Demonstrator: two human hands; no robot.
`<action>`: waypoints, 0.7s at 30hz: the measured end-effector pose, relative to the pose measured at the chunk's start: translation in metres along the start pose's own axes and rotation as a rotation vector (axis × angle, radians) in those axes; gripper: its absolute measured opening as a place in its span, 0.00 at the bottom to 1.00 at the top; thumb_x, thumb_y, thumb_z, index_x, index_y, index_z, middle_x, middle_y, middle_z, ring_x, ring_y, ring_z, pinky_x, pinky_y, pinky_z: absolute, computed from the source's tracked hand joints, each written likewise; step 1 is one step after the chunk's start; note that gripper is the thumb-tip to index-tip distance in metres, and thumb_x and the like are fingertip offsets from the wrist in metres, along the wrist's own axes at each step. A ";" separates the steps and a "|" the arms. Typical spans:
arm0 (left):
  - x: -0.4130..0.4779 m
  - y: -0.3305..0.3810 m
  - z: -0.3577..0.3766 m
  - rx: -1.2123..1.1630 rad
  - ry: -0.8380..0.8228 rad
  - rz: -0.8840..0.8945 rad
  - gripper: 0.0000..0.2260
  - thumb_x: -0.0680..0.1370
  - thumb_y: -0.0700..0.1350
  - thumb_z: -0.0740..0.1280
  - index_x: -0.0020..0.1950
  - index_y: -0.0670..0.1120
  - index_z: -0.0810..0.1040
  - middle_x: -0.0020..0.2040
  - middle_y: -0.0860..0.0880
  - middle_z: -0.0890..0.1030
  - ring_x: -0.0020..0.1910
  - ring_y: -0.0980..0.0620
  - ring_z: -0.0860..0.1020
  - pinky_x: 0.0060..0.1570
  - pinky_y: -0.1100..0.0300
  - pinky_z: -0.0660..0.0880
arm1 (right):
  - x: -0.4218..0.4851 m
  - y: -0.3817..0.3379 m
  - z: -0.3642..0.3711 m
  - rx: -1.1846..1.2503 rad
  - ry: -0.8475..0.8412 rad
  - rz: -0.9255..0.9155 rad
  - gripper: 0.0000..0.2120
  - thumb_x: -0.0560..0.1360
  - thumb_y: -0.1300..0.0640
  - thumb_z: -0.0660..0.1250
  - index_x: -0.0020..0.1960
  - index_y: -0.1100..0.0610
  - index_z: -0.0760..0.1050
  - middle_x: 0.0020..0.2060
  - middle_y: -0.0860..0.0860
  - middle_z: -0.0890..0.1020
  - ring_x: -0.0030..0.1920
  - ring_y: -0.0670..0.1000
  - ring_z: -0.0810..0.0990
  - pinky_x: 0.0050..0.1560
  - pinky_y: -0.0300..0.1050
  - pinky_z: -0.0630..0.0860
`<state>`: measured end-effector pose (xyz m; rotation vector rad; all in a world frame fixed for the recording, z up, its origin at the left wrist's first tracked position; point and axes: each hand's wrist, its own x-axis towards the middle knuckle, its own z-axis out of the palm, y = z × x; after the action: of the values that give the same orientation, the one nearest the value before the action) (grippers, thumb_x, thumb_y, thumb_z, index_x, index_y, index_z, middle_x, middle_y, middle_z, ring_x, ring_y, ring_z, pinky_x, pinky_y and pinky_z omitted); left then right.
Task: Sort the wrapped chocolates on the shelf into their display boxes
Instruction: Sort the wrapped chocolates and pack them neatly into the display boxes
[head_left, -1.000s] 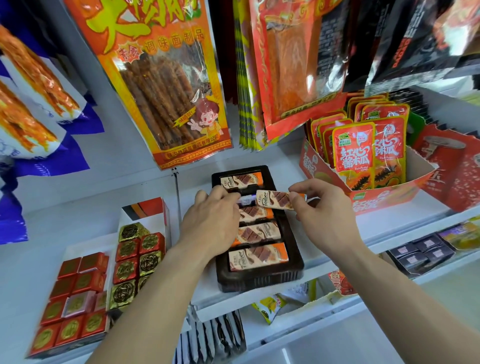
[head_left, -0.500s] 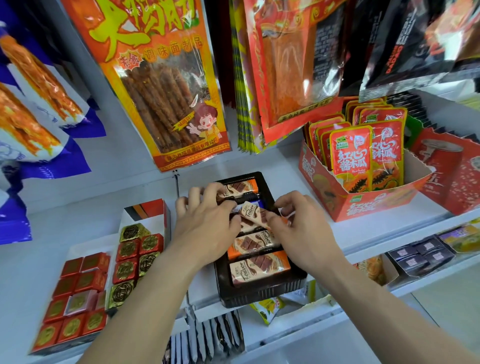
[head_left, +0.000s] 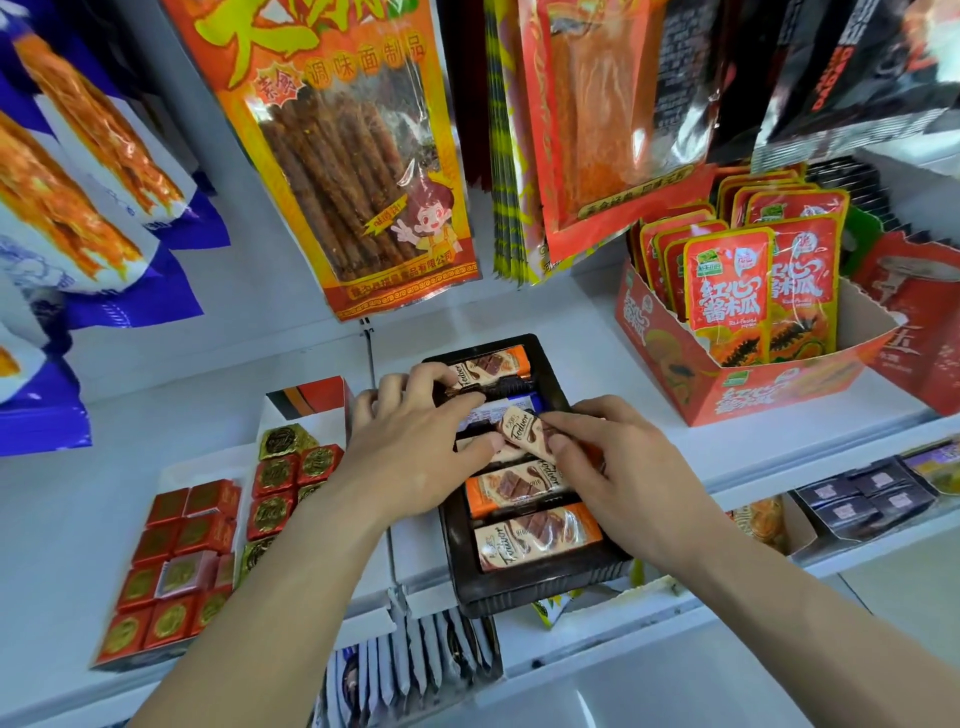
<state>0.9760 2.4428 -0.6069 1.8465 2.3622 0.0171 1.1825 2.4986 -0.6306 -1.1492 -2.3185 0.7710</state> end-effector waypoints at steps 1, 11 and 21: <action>0.000 0.000 -0.001 -0.005 -0.005 0.001 0.26 0.77 0.69 0.53 0.74 0.63 0.62 0.70 0.58 0.56 0.70 0.50 0.54 0.69 0.49 0.52 | 0.000 0.000 0.000 -0.005 0.004 -0.003 0.16 0.81 0.48 0.60 0.67 0.47 0.77 0.59 0.46 0.75 0.56 0.47 0.77 0.53 0.36 0.70; 0.012 0.003 -0.009 -0.245 -0.043 -0.036 0.22 0.73 0.64 0.69 0.65 0.62 0.71 0.62 0.59 0.61 0.65 0.54 0.58 0.56 0.57 0.54 | -0.001 -0.001 0.001 -0.015 0.024 -0.011 0.16 0.81 0.48 0.60 0.66 0.46 0.77 0.58 0.46 0.74 0.53 0.46 0.77 0.51 0.34 0.69; 0.002 0.004 -0.008 -0.267 0.139 0.056 0.15 0.71 0.61 0.72 0.54 0.62 0.74 0.51 0.64 0.71 0.57 0.56 0.68 0.50 0.55 0.64 | -0.001 -0.002 -0.005 -0.043 0.057 -0.041 0.13 0.80 0.46 0.62 0.61 0.45 0.78 0.56 0.43 0.71 0.54 0.48 0.76 0.50 0.44 0.74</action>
<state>0.9788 2.4461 -0.5984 1.8318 2.2607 0.4575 1.1848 2.4983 -0.6259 -1.1230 -2.3145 0.6688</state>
